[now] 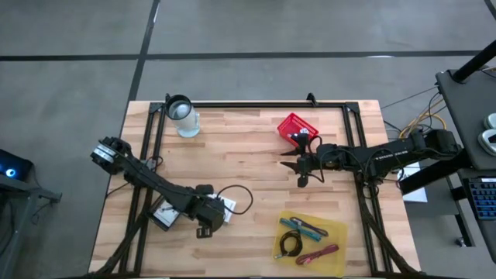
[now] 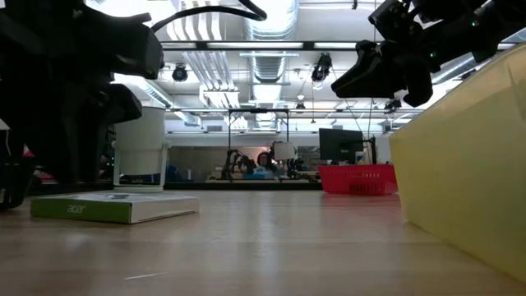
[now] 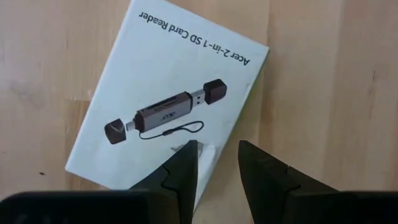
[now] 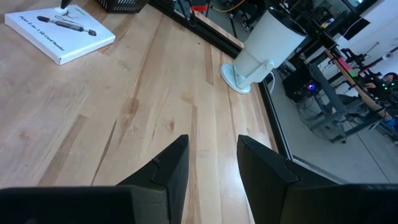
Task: Pick and place items into bin
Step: Put the white card reader box into the black bin
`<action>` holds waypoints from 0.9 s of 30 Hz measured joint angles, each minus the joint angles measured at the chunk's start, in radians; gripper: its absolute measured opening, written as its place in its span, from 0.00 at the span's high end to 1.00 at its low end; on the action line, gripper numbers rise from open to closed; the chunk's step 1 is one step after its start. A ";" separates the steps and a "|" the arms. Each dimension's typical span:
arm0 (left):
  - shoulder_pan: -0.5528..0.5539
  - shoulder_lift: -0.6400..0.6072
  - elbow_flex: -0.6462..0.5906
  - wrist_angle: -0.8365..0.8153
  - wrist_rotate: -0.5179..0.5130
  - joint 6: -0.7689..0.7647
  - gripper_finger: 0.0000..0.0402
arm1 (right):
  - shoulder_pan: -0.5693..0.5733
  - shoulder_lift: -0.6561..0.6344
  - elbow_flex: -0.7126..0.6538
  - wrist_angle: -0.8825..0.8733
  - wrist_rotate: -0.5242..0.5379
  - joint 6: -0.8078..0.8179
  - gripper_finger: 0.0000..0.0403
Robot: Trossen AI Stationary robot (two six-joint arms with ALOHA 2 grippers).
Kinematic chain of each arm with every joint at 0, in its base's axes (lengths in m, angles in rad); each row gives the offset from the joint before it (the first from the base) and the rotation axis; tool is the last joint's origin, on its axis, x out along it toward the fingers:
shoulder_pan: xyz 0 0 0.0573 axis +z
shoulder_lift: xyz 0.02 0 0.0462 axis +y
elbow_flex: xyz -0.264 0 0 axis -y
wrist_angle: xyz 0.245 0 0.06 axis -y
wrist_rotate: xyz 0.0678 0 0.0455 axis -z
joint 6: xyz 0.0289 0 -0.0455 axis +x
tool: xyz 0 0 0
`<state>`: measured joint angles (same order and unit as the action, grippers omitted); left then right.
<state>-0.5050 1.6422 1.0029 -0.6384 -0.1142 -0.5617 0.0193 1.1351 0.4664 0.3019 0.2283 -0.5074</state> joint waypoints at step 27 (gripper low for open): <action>0.000 0.116 -0.005 0.003 0.003 0.081 0.94 | 0.000 0.000 0.000 -0.008 0.000 0.000 0.69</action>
<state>-0.5047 1.7580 0.9977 -0.6355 -0.1112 -0.4803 0.0191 1.1351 0.4664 0.2939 0.2283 -0.5076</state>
